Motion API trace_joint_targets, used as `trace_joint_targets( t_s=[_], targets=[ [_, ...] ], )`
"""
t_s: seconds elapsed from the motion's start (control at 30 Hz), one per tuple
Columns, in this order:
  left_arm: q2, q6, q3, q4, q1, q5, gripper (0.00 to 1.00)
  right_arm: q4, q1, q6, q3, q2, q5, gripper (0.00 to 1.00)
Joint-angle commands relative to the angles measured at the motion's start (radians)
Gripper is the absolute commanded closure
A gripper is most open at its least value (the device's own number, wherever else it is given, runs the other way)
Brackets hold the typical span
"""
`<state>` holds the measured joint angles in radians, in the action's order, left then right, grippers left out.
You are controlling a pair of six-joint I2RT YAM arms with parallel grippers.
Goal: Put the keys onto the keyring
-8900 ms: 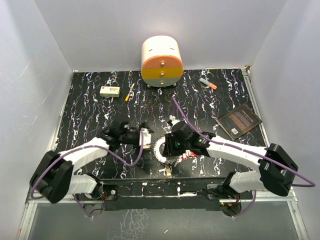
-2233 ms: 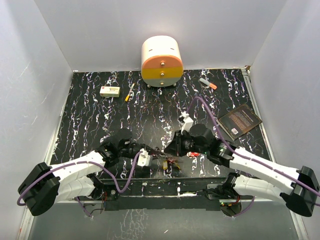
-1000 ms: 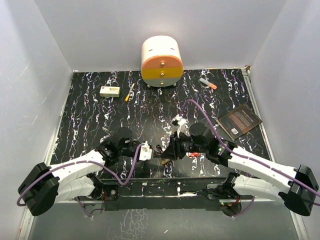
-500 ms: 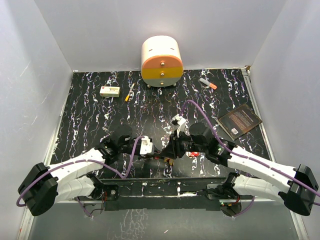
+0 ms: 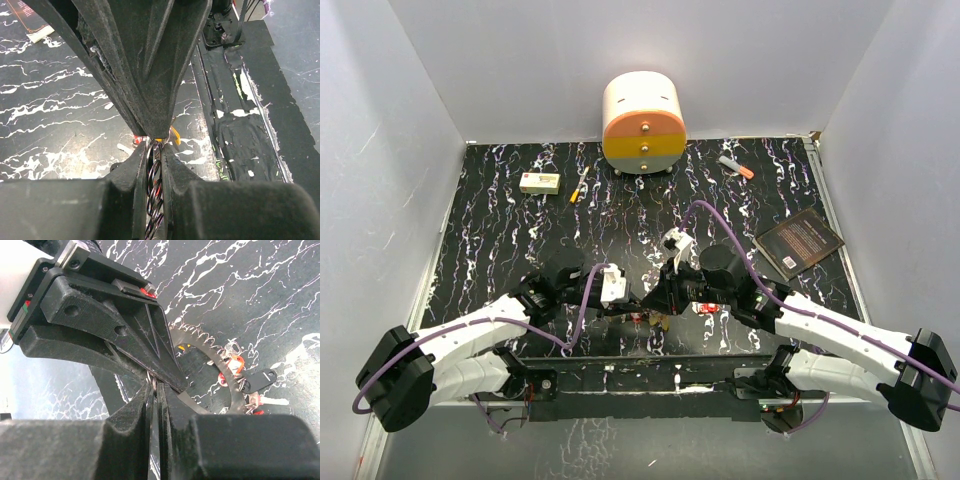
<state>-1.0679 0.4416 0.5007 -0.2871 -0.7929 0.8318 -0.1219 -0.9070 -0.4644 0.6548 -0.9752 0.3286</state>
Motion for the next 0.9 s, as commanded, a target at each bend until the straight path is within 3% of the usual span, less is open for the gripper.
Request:
trace_joint_targets(
  t_s=[0.0,0.1,0.27,0.43,0.53,0.6,0.87],
  targets=[
    [0.021,-0.021,0.056,-0.032,0.003,0.057,1.0,0.087,0.004,0.029,-0.01,0.003,-0.013,0.91],
    [0.023,-0.019,0.053,-0.027,0.003,0.048,1.0,0.087,0.003,0.026,-0.01,0.009,-0.01,0.92],
    [0.024,-0.015,0.048,-0.012,0.003,0.012,0.74,0.081,0.003,0.005,-0.013,0.025,-0.01,0.92],
    [0.026,-0.012,0.049,0.001,0.003,0.003,0.74,0.073,0.004,-0.002,-0.011,0.029,-0.018,0.92],
    [0.027,0.002,0.046,0.01,0.003,0.005,0.88,0.068,0.005,-0.002,-0.007,0.027,-0.019,0.92],
    [0.027,0.018,0.043,0.024,0.003,0.003,0.9,0.066,0.004,-0.002,-0.003,0.024,-0.022,0.92],
    [0.028,0.053,0.039,0.06,0.003,-0.003,0.76,0.051,0.004,0.001,0.005,0.03,-0.034,0.92]
  ],
)
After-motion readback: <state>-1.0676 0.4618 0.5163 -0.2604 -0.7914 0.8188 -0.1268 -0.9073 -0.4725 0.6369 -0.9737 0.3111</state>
